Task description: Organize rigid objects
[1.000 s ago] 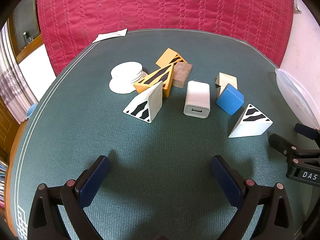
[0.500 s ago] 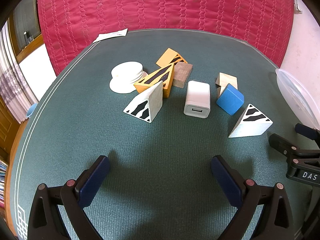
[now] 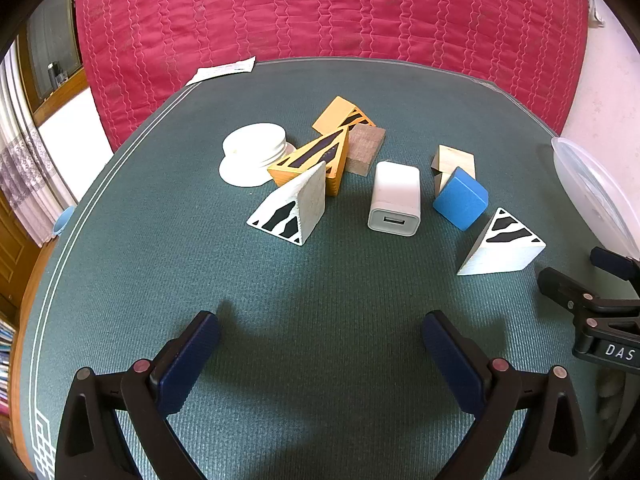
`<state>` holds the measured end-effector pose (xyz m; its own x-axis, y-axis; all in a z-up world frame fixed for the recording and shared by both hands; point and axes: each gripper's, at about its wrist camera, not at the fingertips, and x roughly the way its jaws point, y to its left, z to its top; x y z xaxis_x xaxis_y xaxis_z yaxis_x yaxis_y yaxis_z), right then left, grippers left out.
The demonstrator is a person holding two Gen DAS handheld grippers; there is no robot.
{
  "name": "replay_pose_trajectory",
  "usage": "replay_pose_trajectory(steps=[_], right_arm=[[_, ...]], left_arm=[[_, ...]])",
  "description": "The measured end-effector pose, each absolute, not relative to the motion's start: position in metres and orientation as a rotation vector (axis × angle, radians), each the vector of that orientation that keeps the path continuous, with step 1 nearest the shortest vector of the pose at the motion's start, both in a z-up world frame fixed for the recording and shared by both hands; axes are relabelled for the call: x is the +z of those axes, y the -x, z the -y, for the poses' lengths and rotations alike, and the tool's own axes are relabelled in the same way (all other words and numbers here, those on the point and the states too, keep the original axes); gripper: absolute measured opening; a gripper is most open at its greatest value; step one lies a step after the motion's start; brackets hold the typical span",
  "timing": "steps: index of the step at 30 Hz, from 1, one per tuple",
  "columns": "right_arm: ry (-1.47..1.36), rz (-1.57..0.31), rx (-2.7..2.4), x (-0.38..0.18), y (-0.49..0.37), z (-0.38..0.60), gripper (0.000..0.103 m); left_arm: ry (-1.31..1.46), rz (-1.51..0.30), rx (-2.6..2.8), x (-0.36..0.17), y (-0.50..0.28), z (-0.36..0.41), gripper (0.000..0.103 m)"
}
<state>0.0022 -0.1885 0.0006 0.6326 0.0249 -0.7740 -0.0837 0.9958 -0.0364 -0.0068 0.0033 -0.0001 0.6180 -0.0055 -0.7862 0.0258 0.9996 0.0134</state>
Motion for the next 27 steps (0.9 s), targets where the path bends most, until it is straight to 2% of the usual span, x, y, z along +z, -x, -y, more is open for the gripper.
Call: replay_pose_trajectory(steps=[27], right_arm=[[0.102,-0.887,0.112,0.0006,0.0033,0.1902,0.103]], left_arm=[[-0.041,-0.911,-0.063,-0.0003,0.0125,-0.0103,0.103]])
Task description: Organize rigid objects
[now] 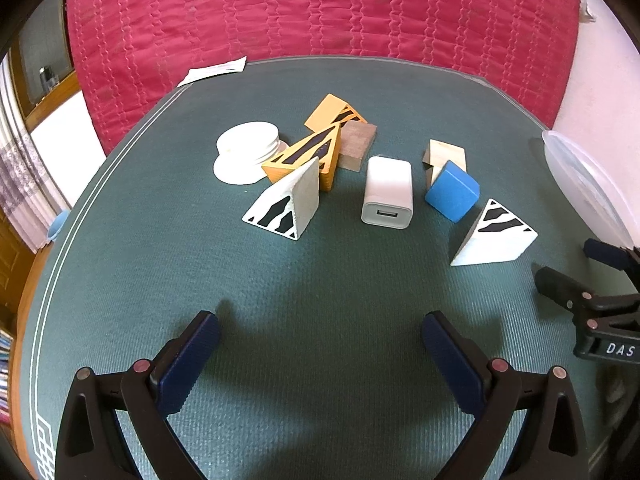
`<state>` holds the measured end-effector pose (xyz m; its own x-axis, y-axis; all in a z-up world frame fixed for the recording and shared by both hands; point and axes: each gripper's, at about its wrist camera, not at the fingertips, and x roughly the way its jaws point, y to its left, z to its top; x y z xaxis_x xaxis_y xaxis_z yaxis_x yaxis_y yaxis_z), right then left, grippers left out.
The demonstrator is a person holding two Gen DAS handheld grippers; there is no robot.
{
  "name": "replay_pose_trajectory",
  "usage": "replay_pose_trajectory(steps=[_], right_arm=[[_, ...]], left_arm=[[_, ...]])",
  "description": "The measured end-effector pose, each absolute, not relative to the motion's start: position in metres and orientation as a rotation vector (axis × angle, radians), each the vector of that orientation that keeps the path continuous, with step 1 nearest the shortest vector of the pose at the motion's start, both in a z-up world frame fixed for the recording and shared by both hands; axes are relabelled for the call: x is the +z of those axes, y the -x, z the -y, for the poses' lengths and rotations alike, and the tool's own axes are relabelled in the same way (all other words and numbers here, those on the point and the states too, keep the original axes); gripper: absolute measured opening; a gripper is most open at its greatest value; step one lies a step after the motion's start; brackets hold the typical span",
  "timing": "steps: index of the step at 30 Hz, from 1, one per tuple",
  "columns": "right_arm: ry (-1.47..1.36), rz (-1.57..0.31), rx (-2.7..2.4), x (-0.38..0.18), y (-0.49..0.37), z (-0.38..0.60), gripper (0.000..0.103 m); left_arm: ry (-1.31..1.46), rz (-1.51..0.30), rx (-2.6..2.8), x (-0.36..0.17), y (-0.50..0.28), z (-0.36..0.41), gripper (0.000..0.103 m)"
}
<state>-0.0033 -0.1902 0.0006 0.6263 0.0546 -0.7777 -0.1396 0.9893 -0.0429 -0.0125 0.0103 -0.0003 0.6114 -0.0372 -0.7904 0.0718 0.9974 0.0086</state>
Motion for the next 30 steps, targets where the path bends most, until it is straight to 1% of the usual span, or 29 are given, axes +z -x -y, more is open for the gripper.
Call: replay_pose_trajectory(steps=[4,14,21,24,30], right_arm=[[0.101,-0.888,0.114,0.001,0.003,0.19,0.103],[0.104,-0.887,0.117,0.001,0.003,0.187,0.103],[0.103,-0.887,0.117,0.001,0.003,0.188,0.103],[0.103,-0.887,0.117,0.001,0.003,0.188,0.103],[0.103,-0.887,0.117,0.001,0.003,0.188,0.103]], left_arm=[[-0.056,-0.921,-0.103,0.001,0.013,-0.013,0.103],[0.062,-0.913,-0.01,0.006,0.006,-0.055,0.103],[0.029,-0.928,0.051,0.006,-0.01,-0.051,0.102],[0.058,-0.941,0.065,0.006,-0.019,-0.05,0.102],[0.043,-0.905,0.106,0.014,-0.031,-0.038,0.102]])
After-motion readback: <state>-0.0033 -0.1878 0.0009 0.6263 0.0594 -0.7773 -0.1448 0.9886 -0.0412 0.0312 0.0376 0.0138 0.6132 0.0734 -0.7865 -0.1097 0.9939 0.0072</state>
